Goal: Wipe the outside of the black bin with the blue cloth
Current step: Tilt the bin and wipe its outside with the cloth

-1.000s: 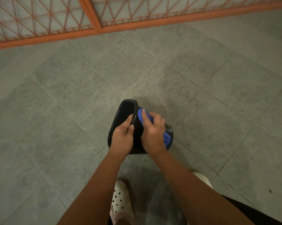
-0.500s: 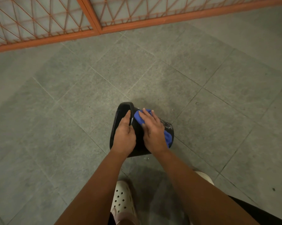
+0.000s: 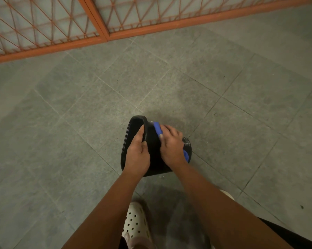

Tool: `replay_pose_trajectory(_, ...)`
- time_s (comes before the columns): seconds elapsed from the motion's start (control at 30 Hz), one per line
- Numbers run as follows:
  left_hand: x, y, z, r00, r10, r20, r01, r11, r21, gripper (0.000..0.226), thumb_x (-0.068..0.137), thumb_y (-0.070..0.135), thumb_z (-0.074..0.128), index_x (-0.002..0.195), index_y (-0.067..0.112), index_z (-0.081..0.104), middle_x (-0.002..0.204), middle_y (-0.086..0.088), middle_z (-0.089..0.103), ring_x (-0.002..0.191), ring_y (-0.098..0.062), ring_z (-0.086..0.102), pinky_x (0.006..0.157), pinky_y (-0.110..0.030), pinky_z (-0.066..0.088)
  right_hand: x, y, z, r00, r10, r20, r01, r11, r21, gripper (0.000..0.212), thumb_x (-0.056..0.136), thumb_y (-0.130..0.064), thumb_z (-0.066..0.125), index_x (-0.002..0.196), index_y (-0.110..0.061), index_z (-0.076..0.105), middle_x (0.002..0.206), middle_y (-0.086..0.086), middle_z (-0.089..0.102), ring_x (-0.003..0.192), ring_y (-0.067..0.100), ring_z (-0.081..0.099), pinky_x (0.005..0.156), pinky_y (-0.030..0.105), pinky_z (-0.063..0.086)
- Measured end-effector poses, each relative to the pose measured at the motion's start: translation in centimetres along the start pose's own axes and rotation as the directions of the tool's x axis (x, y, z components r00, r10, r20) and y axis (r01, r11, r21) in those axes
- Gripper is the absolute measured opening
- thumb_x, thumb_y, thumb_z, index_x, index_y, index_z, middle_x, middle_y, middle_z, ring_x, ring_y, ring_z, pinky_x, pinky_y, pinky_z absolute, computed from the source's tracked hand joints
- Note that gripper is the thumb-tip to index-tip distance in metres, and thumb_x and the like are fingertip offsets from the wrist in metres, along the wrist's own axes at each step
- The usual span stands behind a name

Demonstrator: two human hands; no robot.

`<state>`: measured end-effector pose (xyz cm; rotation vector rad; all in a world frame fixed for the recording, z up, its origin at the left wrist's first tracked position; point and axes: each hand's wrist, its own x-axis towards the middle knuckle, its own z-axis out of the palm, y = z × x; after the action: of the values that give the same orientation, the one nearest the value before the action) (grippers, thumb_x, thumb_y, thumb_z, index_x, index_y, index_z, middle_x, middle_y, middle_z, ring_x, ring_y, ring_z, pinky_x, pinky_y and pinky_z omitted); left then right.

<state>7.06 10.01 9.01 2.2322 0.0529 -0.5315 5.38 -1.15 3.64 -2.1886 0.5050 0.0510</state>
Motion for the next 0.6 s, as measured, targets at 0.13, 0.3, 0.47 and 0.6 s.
replay_pose_trajectory(0.13,-0.2,-0.1,0.2,0.999,-0.032,-0.010,0.033,0.999,0.034,0.053,0.099,0.010,0.035,0.148,0.032,0.030,0.121,0.006,0.053,0.093,0.005,0.050,0.093,-0.021,0.037,-1.6,0.2,0.6,0.988,0.141,-0.059,-0.143,0.989,-0.030,0.040,0.095,-0.020,0.043,0.135,-0.023,0.044,0.133,0.006,0.044,0.119,0.027,0.035,0.096,0.042,0.040)
replay_pose_trajectory(0.3,-0.3,-0.1,0.2,0.998,-0.030,-0.051,0.029,0.999,-0.022,0.052,0.097,0.005,0.037,0.145,0.025,0.037,0.116,0.001,0.061,0.102,-0.007,0.058,0.098,-0.032,0.047,-1.5,-1.0,0.8,0.995,-0.065,-0.073,0.068,0.997,0.038,0.036,0.094,-0.020,0.046,0.129,-0.022,0.053,0.124,0.008,0.051,0.112,0.029,0.039,0.091,0.042,0.039)
replay_pose_trajectory(0.47,-0.7,0.2,0.9,0.993,-0.075,-0.093,0.076,0.997,0.007,0.052,0.098,0.008,0.037,0.146,0.026,0.031,0.104,0.018,0.051,0.085,0.011,0.051,0.085,-0.009,0.037,-1.7,2.5,0.2,0.978,0.205,-0.042,-0.206,0.977,-0.049,0.040,0.094,-0.020,0.043,0.134,-0.022,0.044,0.135,0.006,0.042,0.123,0.029,0.034,0.101,0.044,0.036)
replay_pose_trajectory(0.6,-0.7,0.1,1.2,0.994,-0.086,-0.067,0.083,0.995,-0.050,0.048,0.100,0.012,0.036,0.146,0.026,0.034,0.135,-0.001,0.050,0.123,-0.014,0.048,0.109,-0.036,0.037,-3.3,1.7,1.0,0.955,0.263,-0.136,-0.253,0.963,0.088,0.036,0.092,-0.014,0.047,0.127,-0.020,0.051,0.128,0.010,0.044,0.118,0.029,0.033,0.093,0.041,0.037)
